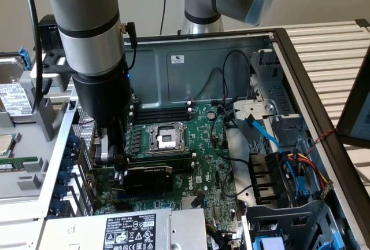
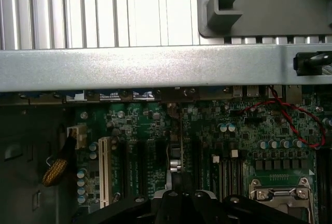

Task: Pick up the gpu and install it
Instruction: 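Press down on the gpu until it lock into place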

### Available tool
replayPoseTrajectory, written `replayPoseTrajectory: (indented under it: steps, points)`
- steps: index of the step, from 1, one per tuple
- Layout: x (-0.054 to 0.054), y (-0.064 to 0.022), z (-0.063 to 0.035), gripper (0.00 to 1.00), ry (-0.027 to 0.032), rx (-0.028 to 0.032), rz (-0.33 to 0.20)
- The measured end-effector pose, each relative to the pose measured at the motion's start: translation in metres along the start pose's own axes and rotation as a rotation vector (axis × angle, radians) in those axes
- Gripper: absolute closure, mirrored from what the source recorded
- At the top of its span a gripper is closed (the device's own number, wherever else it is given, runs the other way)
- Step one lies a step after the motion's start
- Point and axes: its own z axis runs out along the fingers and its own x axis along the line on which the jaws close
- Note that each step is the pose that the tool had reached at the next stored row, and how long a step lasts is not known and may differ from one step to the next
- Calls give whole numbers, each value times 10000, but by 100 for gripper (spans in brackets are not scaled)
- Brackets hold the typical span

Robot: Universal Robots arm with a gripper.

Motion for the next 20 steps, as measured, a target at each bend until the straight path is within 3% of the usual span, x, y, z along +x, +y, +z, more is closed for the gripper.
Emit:
replayPoseTrajectory:
  steps: [20]
  points:
    - [1, 2, 3, 89, -2, -1, 1]
